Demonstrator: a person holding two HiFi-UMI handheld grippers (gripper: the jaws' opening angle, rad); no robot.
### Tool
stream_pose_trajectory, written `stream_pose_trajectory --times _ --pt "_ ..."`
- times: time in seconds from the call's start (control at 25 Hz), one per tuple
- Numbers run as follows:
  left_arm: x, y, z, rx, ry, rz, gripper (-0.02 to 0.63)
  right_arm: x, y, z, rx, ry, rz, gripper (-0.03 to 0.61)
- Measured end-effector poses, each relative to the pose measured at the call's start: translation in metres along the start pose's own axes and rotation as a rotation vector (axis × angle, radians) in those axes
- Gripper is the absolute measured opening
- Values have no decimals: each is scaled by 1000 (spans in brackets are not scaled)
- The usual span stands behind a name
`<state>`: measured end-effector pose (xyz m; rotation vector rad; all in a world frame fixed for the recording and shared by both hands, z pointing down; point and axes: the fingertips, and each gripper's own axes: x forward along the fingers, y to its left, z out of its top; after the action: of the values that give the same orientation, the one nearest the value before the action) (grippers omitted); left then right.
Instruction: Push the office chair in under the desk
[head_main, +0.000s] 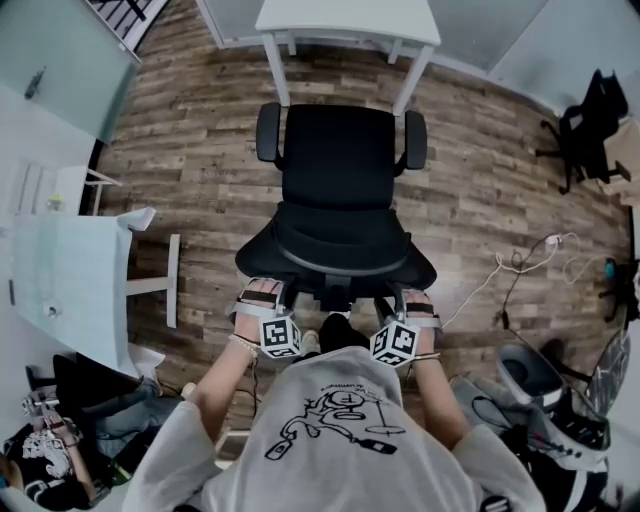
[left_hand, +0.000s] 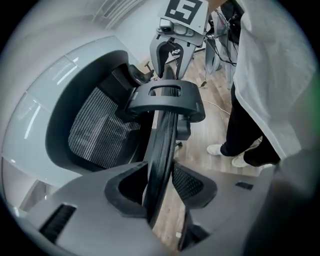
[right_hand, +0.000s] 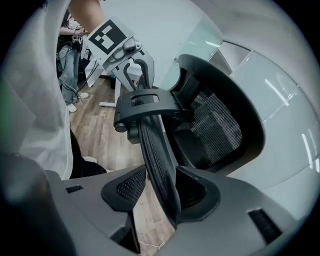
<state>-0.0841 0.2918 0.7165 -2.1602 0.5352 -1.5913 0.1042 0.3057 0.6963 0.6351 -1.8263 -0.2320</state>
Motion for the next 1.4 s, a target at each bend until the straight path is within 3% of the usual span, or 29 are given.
stream_pose_trajectory --times 0.16,0.48,0.72,1.0,1.4 --pt "6 -7 -4 14 34 -27 124 7 9 -1 38 7 62 155" --pt "11 -1 -9 32 73 -47 118 14 7 1 36 -3 93 149" --pt "23 13 -15 -16 93 -56 117 25 -5 6 35 -4 105 149" --pt "40 34 -18 -50 155 -29 118 39 -27 8 19 -12 105 147" --pt "64 72 -24 -36 162 -6 118 62 -61 17 28 0 107 147"
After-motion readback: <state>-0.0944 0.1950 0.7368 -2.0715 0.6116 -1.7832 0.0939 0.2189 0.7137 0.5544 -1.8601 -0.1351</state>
